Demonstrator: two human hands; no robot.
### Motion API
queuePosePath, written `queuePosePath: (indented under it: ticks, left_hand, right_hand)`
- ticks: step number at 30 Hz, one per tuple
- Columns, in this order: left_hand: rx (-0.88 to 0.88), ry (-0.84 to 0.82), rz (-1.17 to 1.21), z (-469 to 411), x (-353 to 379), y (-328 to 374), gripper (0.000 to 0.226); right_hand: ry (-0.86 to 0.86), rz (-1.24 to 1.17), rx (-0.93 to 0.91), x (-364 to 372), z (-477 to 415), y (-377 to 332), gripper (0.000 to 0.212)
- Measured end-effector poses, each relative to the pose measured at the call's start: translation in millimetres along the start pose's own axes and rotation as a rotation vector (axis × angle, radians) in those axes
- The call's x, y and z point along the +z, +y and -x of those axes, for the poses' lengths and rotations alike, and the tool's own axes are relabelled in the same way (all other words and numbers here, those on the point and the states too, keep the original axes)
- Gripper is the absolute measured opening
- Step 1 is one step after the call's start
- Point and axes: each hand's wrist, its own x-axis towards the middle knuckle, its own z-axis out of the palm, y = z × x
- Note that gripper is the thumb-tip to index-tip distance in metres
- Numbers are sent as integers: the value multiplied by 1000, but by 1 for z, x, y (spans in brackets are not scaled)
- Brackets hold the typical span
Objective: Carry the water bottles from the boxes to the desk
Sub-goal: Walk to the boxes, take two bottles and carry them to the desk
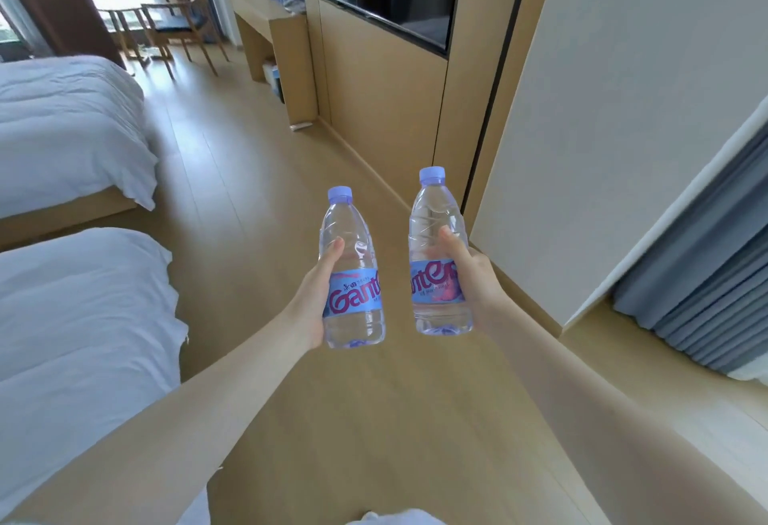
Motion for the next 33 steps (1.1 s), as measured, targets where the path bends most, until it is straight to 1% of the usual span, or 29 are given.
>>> queuePosePath:
  ticks: [6,10,13,16,18,20,23,26,31,33]
  left_hand:
    - [25,45,73,-35,-38,28,57]
    - [85,82,105,-55,-66,51,58]
    - [130,130,136,-74,-86,68,48]
    - [170,169,151,-98,-102,88,49]
    - [186,199,176,-116,-112,102,46]
    - [184,222,211,-136,-118,118,44]
    - [177,230,230,-171,-122,143,52]
    - [162,215,254,-207,-121,168,52]
    - [119,255,273,-259,-122,193,57]
    - [120,279,277,-275,-127,198,58]
  right_hand:
    - [-50,48,34,46,-58,-16,52]
    - [-120,52,34,81,-98,-27,45]
    - [-200,83,32,106,-132,-32,50]
    - [-294,83,36,129,-170,-39,47]
    - [-344,77,42,143,-199,-44,45]
    - [-387,76,41,155,-231,-52,46]
    - [-441,58,43,168,-281,-69,44]
    - [-470,36,55,177,-330,-83,44]
    - [-522,59,73,185,-398,-96,33]
    - [-526,60,93,188,-417,-98,31]
